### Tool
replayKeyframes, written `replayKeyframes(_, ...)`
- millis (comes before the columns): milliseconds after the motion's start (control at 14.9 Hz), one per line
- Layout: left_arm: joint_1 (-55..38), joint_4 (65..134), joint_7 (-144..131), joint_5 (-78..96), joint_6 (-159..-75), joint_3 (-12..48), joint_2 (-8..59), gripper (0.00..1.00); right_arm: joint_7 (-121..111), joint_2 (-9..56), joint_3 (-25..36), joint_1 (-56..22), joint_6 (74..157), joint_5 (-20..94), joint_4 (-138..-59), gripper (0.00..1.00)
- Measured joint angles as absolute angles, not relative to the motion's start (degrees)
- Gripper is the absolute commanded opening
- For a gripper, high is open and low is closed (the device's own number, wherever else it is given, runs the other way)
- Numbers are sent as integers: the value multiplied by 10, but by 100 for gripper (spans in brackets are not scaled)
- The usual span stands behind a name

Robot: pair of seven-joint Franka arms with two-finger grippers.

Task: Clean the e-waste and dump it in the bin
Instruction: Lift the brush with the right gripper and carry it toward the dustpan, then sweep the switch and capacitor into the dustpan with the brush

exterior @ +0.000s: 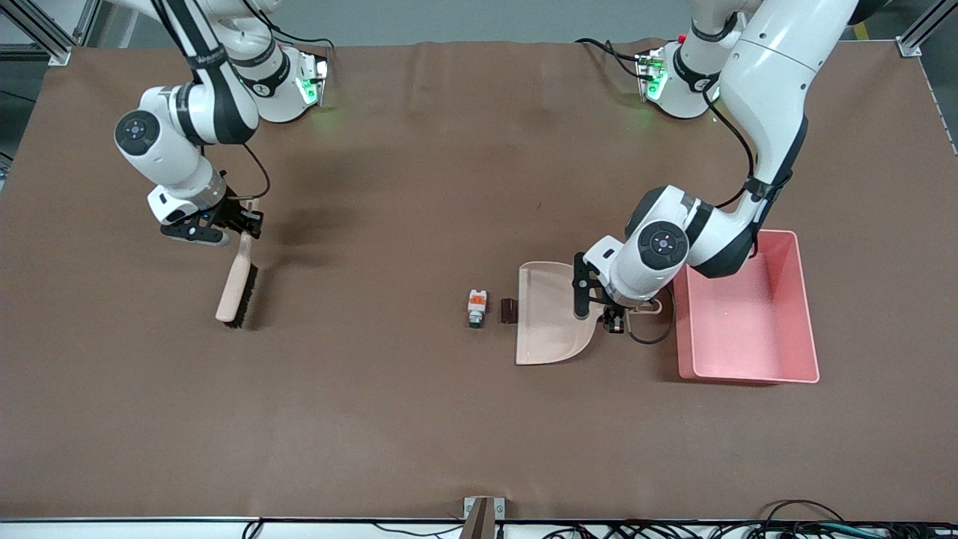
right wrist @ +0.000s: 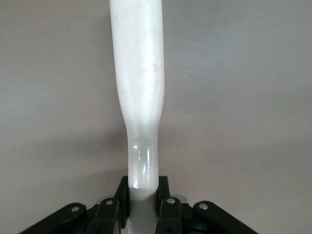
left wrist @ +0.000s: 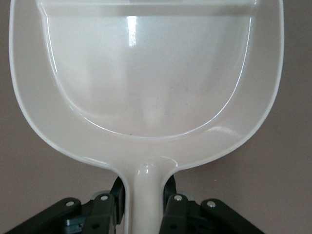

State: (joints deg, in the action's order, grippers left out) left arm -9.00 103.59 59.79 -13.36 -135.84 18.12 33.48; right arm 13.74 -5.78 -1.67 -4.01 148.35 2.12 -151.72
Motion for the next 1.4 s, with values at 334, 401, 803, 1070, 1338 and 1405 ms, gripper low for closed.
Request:
replayKeyframes(334, -98, 1034, 572, -155, -1357, 181, 338, 0, 315, -77, -20, -211, 1468, 59, -1479, 0)
replayKeyframes(401, -99, 1033, 564, -163, -1356, 181, 340, 0, 361, -69, -21, -248, 1465, 59, -1463, 0)
replayKeyframes(803, -103, 1019, 559, -168, -1349, 181, 348, 0, 542, 105, -22, -380, 1442, 60, -1263, 0)
replayKeyframes(1070, -106, 1016, 558, -168, -1349, 181, 350, 0, 571, 245, -19, -391, 1431, 60, -1117, 0)
replayKeyframes(1338, -111, 1007, 555, -168, -1348, 181, 357, 0, 571, 303, -18, -407, 1403, 55, -1056, 0)
replayKeyframes(1405, -112, 1005, 554, -168, -1348, 181, 358, 0, 571, 311, -18, -415, 1388, 55, -1043, 0)
